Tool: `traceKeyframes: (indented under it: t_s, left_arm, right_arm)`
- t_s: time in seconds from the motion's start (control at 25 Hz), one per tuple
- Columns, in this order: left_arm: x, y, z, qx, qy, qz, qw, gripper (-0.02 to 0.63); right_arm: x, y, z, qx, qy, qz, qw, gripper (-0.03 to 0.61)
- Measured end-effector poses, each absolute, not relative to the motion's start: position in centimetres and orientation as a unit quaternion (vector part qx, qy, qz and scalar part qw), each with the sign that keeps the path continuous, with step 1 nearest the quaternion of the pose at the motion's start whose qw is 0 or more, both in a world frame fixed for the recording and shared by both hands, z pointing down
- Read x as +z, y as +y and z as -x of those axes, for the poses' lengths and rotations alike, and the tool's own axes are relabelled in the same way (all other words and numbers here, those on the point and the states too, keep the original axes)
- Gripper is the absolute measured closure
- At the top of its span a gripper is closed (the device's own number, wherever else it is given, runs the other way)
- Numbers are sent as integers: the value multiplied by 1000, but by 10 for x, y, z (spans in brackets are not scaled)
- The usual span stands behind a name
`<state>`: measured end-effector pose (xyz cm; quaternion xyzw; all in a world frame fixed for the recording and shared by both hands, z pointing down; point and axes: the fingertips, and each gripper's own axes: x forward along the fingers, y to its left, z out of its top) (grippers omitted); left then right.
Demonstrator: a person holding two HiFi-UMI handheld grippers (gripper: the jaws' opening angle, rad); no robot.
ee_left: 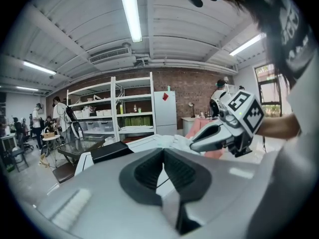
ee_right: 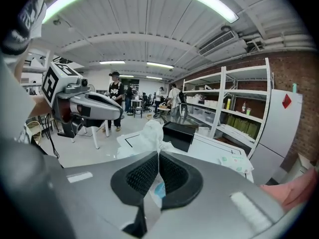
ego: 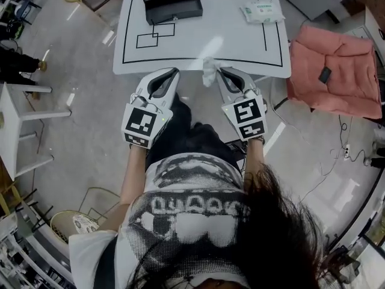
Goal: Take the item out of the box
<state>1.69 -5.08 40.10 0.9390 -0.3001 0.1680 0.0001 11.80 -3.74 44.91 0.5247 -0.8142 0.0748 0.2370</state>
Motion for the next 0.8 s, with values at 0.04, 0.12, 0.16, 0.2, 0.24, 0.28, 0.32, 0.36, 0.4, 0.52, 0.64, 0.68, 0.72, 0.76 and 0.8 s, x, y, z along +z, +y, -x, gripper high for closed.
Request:
traceKeyframes:
  t_s: [0.04,0.12,0.16,0.2,0.24,0.28,0.32,0.36,0.4,0.52,0.64,0.68,0.72,0.76,0.8]
  left_arm:
    - [400,-47,-16,169,-300,-939,-2,614]
    - [398,-41,-13,171,-301,-938,-5,614]
    - [397,-39,-12,172,-302,-938,-6,614]
    - [396,-37,-10,172,-302,-938,-7,614]
    - [394,-36,-7,172,-303,-937,-9,614]
    - [393,-36,-5,172,-302,-938,-10,614]
    - [391,-36,-3,172,-302,-938,-12,614]
    - [389,-36,-1,171,-302,-938,-14,614]
    - [388,-37,2,170,-301,-938,-15,614]
    - [384,-37,12,169,-300,-939,-18,614]
    - [383,-37,25,172,-295,-940,-19,614]
    - [383,-37,30,173,-292,-940,-19,614]
    - [383,-37,36,174,-289,-941,-19,614]
    - [382,-36,42,174,-286,-942,-20,614]
    - [381,-36,48,174,-283,-943,-21,614]
  right_arm:
    - [447,-35,-117,72,-815,-526,233,566]
    - [442,-31,-114,66,-816,-528,227,566]
    - [440,-30,-112,63,-817,-528,225,566]
    - [437,-29,-110,60,-817,-528,223,566]
    - [435,-29,-108,57,-818,-528,220,566]
    - [432,-29,-105,54,-818,-529,217,566]
    - [430,-30,-102,51,-818,-531,214,566]
    - [427,-30,-100,48,-818,-533,211,566]
    - [425,-30,-97,46,-818,-534,209,566]
    - [421,-31,-87,43,-817,-536,209,566]
    - [415,-34,-74,40,-814,-541,205,566]
    - [413,-35,-69,40,-813,-544,203,566]
    - [411,-36,-64,39,-812,-547,201,566]
    - [410,-36,-58,39,-811,-549,199,566]
    - [408,-37,-52,39,-809,-552,198,566]
